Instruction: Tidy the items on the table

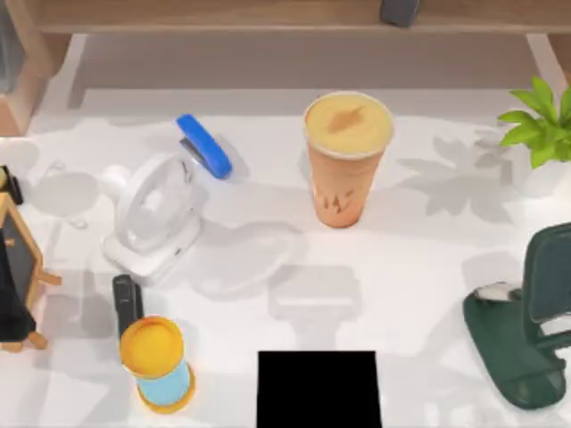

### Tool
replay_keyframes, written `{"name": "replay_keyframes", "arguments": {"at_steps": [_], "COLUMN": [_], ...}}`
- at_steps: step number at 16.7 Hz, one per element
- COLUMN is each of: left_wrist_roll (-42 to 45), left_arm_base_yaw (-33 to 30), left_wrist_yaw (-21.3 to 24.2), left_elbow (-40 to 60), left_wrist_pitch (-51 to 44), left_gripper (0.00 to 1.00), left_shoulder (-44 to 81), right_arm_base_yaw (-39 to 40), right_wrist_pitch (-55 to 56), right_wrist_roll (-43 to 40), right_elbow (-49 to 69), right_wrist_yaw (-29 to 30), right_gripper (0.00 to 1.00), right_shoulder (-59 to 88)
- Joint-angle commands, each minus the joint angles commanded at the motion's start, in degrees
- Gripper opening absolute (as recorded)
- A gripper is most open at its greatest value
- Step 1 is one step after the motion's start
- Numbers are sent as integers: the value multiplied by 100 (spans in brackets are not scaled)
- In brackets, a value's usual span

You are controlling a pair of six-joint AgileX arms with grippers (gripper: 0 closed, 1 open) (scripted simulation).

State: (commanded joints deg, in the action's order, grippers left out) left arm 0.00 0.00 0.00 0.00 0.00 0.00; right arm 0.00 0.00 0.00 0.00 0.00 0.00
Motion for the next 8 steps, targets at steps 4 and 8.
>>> {"name": "replay_keyframes", "arguments": {"at_steps": [4, 8], "left_wrist_roll": [0, 0], "left_arm_base_yaw": [0, 0], "left_wrist_yaw": [0, 0], "left_elbow": [0, 0], "left_wrist_pitch": [0, 0], "left_gripper": [100, 100], "left_shoulder": [0, 0], "right_arm_base_yaw": [-46, -261], "right_wrist_pitch": [-108, -741], "right_wrist_roll": [-175, -1253], "right_elbow": [154, 990], "right_wrist_yaw": [13, 44], "right_gripper": [100, 100], "right_shoulder": [171, 1192]}}
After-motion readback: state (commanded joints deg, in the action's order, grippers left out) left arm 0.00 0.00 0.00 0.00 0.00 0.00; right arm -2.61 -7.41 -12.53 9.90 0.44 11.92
